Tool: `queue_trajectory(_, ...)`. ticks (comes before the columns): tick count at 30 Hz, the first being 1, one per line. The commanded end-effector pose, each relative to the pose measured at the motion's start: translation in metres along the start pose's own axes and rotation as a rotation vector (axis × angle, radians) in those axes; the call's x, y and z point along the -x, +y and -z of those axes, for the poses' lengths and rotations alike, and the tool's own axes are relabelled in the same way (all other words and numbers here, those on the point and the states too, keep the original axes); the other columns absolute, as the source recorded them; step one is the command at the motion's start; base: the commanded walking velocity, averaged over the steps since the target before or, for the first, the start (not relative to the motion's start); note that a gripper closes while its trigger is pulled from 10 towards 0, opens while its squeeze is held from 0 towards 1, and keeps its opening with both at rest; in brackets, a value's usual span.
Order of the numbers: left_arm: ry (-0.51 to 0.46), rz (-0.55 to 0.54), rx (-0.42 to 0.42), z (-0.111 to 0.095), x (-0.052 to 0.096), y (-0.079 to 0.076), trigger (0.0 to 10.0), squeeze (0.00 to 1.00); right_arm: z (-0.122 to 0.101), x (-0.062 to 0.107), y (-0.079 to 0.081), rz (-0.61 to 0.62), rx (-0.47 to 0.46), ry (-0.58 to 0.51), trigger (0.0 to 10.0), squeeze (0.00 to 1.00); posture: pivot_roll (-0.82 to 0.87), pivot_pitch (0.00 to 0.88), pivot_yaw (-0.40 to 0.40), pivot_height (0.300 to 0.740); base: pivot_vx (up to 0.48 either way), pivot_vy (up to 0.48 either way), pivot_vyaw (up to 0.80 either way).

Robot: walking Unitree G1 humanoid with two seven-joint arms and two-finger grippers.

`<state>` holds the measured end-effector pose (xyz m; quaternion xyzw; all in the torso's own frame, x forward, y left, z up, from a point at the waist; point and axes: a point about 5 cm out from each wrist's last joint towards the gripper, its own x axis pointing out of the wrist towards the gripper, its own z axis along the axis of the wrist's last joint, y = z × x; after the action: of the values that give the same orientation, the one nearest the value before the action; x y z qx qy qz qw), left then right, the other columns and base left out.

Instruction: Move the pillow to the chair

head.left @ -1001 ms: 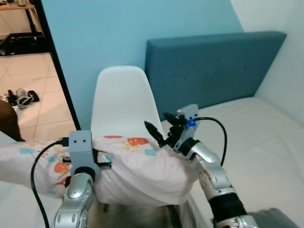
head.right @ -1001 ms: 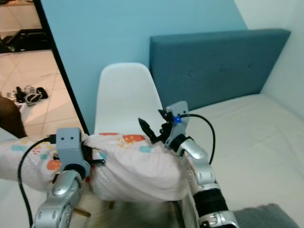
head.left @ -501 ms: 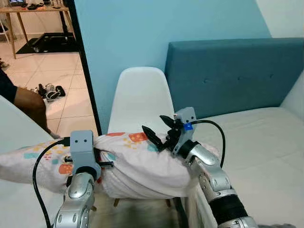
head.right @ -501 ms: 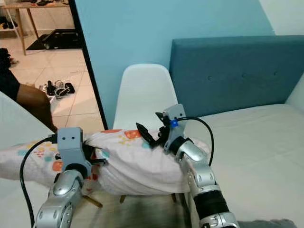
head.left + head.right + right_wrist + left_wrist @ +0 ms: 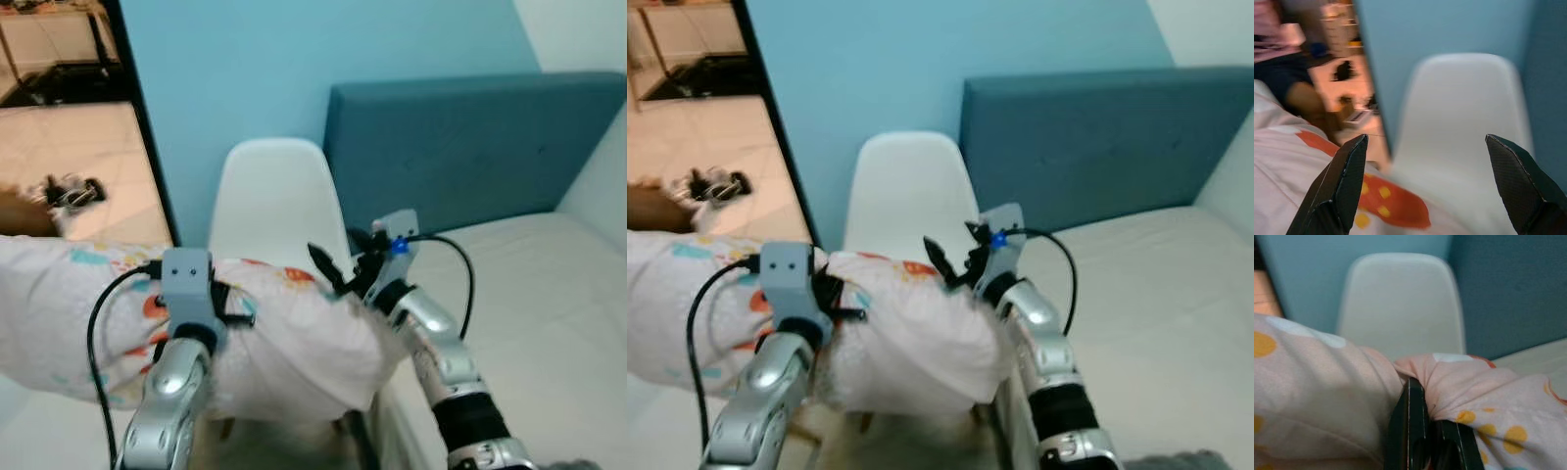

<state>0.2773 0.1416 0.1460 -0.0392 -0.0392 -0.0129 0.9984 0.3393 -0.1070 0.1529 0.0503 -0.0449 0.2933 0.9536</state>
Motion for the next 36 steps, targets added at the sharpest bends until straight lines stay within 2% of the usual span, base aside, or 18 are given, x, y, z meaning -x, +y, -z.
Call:
queue_trajectory(1,-0.113,0.041,0.028,-0.022,-0.003,-0.01,10.0,0.0,0.003,0.004,-0.008,0.037,-0.018,0.013,10.0,0.0,0.06,0.0,-0.045,0.74,0.48,0.0,-0.8)
queue_trajectory(8,-0.131,-0.01,0.049,-0.026,-0.005,-0.002,10.0,0.0,0.002,0.003,-0.006,0.023,-0.006,0.007,10.0,0.0,0.05,0.0,-0.044,0.74,0.48,0.0,-0.11)
queue_trajectory(12,-0.126,-0.088,0.081,-0.026,-0.005,0.007,10.0,0.0,0.002,0.003,-0.004,0.01,0.013,0.013,10.0,0.0,0.05,0.0,-0.044,0.74,0.325,0.0,0.0)
queue_trajectory(15,-0.104,-0.181,0.087,-0.021,-0.004,0.018,10.0,0.0,0.001,0.003,-0.002,-0.01,0.022,0.008,10.0,0.0,0.05,0.0,-0.043,0.74,0.174,0.0,0.0)
queue_trajectory(18,-0.095,-0.218,0.079,-0.02,-0.003,0.022,10.0,0.0,-0.001,0.005,0.001,-0.046,0.034,-0.009,10.0,0.0,0.05,0.0,-0.044,0.74,0.0,0.0,0.0)
queue_trajectory(27,-0.048,-0.272,0.028,-0.014,-0.002,0.025,10.0,0.0,0.001,0.008,0.007,-0.1,0.048,0.0,10.0,0.0,0.05,0.0,-0.045,0.74,0.0,0.0,0.77)
queue_trajectory(30,-0.033,-0.279,0.039,-0.011,-0.002,0.025,10.0,0.0,0.001,0.008,0.008,-0.106,0.045,0.0,10.0,0.0,0.05,0.0,-0.044,0.74,0.0,0.0,0.77)
queue_trajectory(36,-0.018,-0.255,0.024,-0.009,-0.003,0.02,10.0,0.0,0.001,0.008,0.008,-0.102,0.041,0.005,10.0,0.0,0.05,0.0,-0.045,0.74,0.0,0.0,0.77)
